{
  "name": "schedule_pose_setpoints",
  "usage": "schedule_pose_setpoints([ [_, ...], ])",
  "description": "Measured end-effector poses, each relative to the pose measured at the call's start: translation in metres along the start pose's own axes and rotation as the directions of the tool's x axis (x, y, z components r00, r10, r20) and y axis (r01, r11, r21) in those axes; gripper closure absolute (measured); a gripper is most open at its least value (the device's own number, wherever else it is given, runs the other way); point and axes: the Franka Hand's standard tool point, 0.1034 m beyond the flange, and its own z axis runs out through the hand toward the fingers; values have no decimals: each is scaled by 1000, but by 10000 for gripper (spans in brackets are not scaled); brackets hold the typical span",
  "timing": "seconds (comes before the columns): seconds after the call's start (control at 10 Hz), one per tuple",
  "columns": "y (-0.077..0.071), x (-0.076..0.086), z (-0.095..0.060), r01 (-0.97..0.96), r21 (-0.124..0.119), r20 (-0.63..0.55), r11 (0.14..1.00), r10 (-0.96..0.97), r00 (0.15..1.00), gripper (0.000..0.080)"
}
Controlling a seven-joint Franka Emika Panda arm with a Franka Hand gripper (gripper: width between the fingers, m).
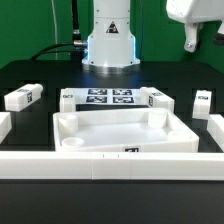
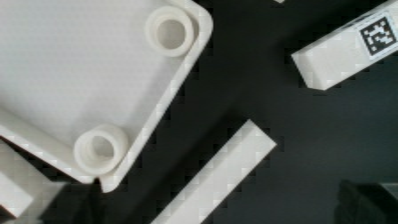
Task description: Assemble desk
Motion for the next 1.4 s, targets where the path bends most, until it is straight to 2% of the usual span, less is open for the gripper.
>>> schedule_pose_setpoints([
  [0.6,1,-1,2,33,1,-1,999,-33,999,150],
  [0.7,7,-4,7,158,-20,-38,987,-158,987,150],
  [0.8,18,-19,16,384,-44,-54,922,-386,921,150],
  [0.9,31,-31,23,523,-38,-43,852,-524,851,150],
  [1.1,31,-31,25,572,-36,-40,819,-573,818,150],
  [1.4,34,-34,26,731,-41,-31,681,-732,681,150],
])
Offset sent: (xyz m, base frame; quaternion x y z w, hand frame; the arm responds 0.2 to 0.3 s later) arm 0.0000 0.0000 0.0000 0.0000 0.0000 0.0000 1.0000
